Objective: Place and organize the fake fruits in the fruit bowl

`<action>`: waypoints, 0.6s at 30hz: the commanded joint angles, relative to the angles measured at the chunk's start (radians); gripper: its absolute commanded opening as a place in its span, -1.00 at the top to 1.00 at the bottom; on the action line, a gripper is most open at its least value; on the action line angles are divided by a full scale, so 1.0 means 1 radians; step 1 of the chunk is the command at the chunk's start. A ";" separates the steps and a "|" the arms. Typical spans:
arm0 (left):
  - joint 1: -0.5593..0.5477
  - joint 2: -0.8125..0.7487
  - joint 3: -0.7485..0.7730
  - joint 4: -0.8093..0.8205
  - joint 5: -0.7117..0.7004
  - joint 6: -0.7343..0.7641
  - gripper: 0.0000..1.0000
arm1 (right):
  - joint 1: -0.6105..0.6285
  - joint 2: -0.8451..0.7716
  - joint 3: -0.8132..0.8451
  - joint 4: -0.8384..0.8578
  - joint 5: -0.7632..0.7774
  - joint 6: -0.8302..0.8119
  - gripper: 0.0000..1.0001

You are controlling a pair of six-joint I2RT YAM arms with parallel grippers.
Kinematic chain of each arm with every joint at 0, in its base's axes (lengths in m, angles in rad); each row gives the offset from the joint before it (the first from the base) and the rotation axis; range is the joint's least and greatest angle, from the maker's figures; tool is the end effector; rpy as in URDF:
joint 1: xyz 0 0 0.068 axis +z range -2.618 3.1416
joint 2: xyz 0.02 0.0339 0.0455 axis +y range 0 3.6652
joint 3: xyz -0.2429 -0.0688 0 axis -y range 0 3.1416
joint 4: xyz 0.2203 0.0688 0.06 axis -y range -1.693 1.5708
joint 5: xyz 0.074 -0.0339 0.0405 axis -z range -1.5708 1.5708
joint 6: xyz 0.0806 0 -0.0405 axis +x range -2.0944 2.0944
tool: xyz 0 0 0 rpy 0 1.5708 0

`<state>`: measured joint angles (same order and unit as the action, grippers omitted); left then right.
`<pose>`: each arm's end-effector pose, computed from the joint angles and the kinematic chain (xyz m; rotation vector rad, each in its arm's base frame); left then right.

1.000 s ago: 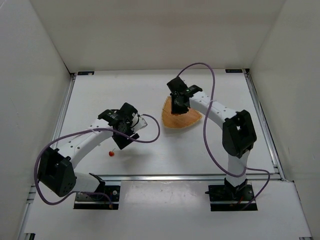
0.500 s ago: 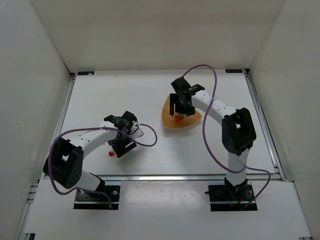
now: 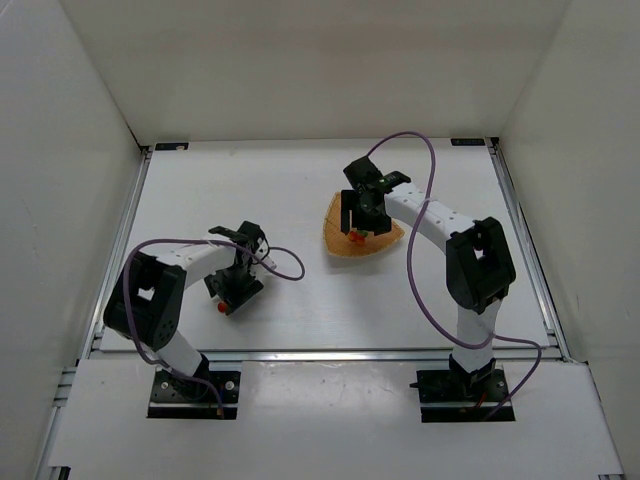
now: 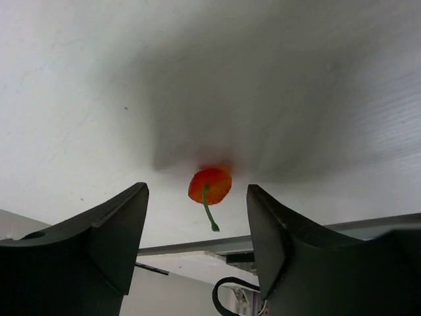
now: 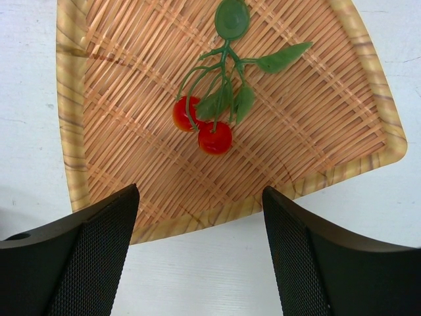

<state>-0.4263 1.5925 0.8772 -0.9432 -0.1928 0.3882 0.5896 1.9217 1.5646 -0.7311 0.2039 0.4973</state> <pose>0.2044 -0.0759 0.1046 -1.2173 -2.7895 -0.2968 0.3431 0.2099 0.1853 -0.0551 2.6241 0.1041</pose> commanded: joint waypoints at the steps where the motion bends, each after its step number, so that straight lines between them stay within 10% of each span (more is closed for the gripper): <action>1: 0.008 0.007 0.037 0.021 0.041 -0.008 -0.41 | 0.001 -0.038 0.008 0.009 0.021 0.007 -0.59; 18: 0.066 0.055 0.048 -0.022 0.101 -0.052 -0.10 | 0.001 -0.029 0.017 0.009 0.032 -0.003 -0.56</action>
<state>-0.3687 1.6501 0.8997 -0.9676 -0.1143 0.3534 0.5896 1.9217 1.5646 -0.7307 0.2264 0.4938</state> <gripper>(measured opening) 0.553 0.787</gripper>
